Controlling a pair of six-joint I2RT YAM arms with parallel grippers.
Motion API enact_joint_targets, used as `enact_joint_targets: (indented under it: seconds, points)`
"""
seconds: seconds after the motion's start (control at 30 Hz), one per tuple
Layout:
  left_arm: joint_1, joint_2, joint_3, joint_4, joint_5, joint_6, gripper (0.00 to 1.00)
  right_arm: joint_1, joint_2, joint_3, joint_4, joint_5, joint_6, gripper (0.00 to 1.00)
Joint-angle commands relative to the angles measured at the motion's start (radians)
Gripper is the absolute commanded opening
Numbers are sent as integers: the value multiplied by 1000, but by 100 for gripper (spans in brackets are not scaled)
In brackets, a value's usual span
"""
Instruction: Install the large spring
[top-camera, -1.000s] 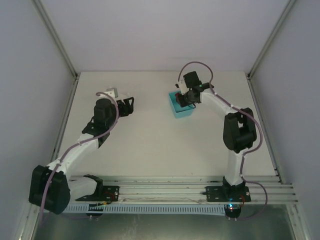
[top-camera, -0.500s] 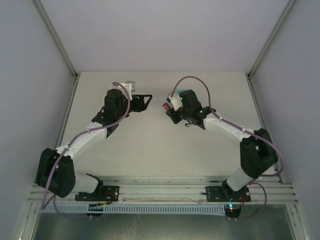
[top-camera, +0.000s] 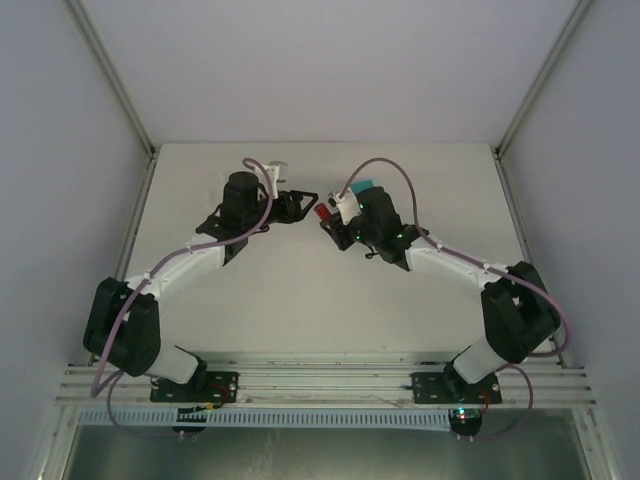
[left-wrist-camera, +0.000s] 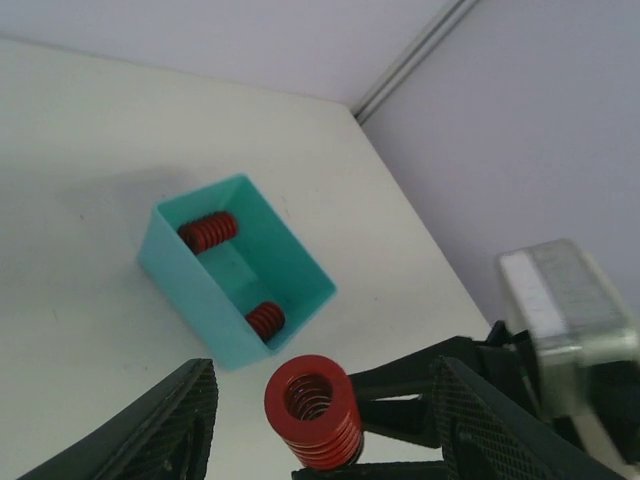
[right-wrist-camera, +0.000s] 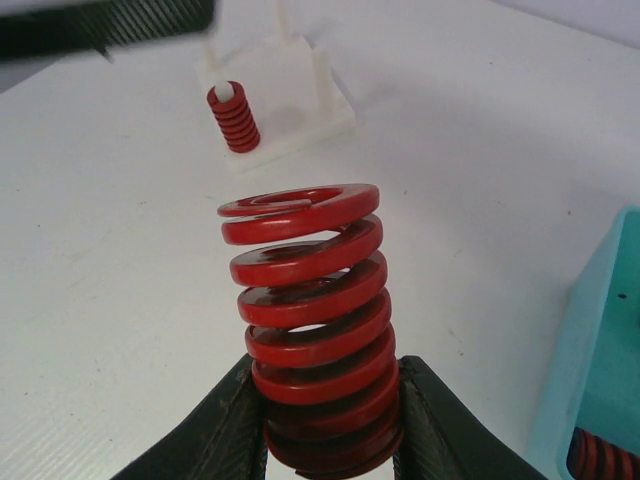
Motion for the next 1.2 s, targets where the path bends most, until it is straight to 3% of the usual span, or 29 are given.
enact_joint_targets:
  seconds: [0.0, 0.43, 0.6, 0.73, 0.83, 1.1, 1.17]
  points:
    - [-14, 36, 41, -23, 43, -27, 62, 16, -48, -9, 75, -10, 9, 9]
    - [-32, 92, 52, -5, 107, -71, 52, 44, -55, -17, 88, -4, -14, 9]
    - [-34, 80, 39, 1, 128, -81, 38, 48, -51, -19, 88, 3, -16, 10]
    - [-33, 78, 28, 14, 155, -98, 16, 50, -43, -13, 81, 4, -18, 14]
    - [-34, 67, 20, 32, 160, -114, 0, 51, -35, -7, 64, 6, -13, 26]
    - [-6, 39, 79, -22, 66, -65, 0, 51, -100, -43, -42, 61, 62, 99]
    - [19, 30, 101, -48, -7, -27, 0, 50, -136, -54, -94, 88, 84, 99]
